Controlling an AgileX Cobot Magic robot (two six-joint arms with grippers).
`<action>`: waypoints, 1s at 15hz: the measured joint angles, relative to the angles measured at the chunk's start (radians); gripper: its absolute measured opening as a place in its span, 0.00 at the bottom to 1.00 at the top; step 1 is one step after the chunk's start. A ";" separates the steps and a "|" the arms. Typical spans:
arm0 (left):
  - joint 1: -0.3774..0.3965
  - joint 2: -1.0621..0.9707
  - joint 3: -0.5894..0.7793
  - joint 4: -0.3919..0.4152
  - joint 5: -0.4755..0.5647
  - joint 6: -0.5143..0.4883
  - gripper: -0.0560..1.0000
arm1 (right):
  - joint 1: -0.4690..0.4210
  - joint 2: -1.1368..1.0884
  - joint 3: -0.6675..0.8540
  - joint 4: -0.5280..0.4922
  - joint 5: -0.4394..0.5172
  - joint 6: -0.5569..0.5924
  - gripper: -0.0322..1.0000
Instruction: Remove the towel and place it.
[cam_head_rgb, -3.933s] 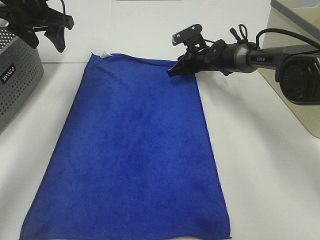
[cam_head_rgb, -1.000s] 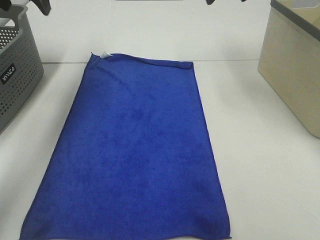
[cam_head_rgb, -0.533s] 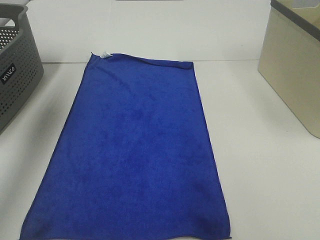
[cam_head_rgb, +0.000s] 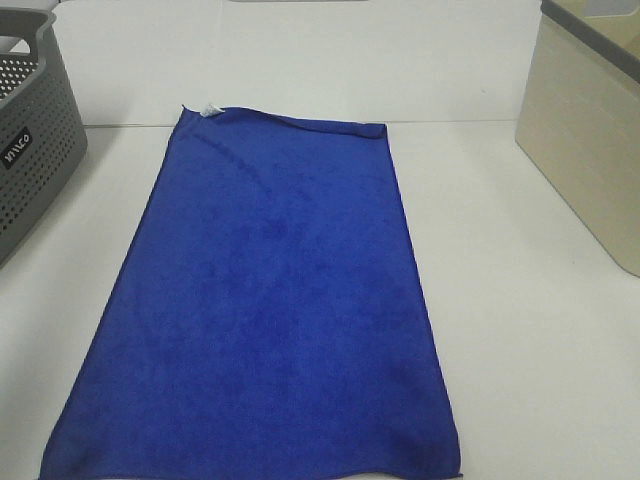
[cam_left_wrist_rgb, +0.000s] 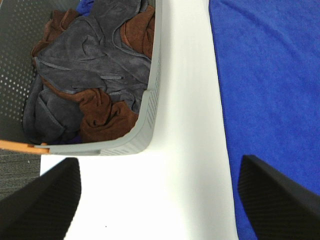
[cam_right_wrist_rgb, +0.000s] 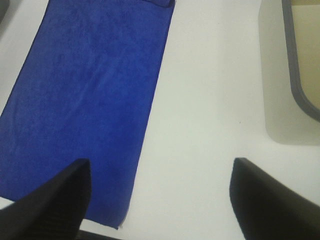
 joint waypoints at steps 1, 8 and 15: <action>0.000 -0.084 0.045 0.020 0.000 0.000 0.81 | 0.000 -0.072 0.067 0.000 0.000 0.000 0.76; 0.000 -0.553 0.427 0.055 0.000 0.007 0.81 | 0.000 -0.488 0.420 -0.113 0.000 -0.032 0.76; 0.000 -0.977 0.701 0.022 -0.005 0.011 0.81 | 0.000 -0.877 0.728 -0.117 -0.034 -0.059 0.76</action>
